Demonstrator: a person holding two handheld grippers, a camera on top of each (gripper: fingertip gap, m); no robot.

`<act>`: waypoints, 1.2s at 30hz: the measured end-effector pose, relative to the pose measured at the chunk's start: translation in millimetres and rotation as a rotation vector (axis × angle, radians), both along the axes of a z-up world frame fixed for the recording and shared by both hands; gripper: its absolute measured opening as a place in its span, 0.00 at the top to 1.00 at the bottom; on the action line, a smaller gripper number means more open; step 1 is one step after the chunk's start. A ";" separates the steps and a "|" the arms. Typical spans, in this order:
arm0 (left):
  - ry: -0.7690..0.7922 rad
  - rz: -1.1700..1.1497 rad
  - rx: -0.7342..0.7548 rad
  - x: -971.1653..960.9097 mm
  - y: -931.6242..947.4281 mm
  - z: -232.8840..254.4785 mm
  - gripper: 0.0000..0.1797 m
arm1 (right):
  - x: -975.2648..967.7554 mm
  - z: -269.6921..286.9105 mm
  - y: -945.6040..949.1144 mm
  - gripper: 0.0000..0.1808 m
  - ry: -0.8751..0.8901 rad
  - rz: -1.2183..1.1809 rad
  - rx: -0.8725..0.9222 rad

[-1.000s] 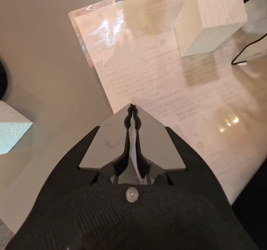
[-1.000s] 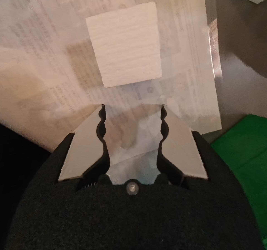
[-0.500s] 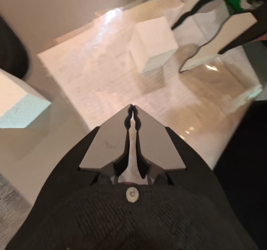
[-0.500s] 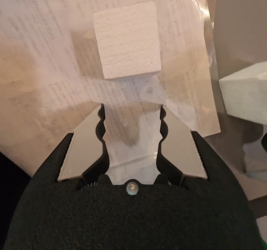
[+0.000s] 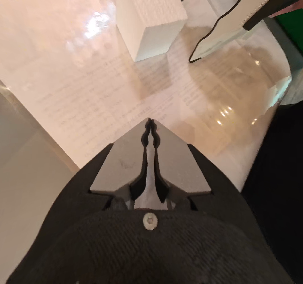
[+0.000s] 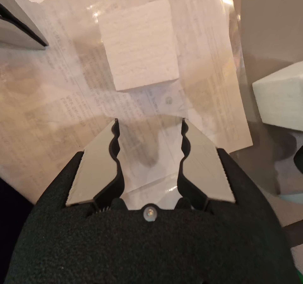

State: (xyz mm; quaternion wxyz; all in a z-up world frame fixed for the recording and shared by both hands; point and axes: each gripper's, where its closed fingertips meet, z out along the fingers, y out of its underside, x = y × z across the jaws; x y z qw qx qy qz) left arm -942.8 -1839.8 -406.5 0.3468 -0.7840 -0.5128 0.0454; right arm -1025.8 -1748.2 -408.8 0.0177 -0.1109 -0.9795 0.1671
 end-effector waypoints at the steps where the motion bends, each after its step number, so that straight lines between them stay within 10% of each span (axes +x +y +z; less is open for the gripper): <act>1: 0.015 -0.005 -0.020 -3.7 -0.6 -0.1 1.00 | 0.4 0.4 3.2 0.59 -0.005 -0.011 0.002; 24: 0.113 0.019 -0.057 -22.5 -14.3 -0.2 1.00 | -1.8 40.9 51.6 0.73 -0.077 -0.300 -0.031; 36: 0.110 0.086 -0.020 -22.7 -14.1 0.1 1.00 | -141.1 80.6 5.1 0.59 0.181 -0.693 -0.220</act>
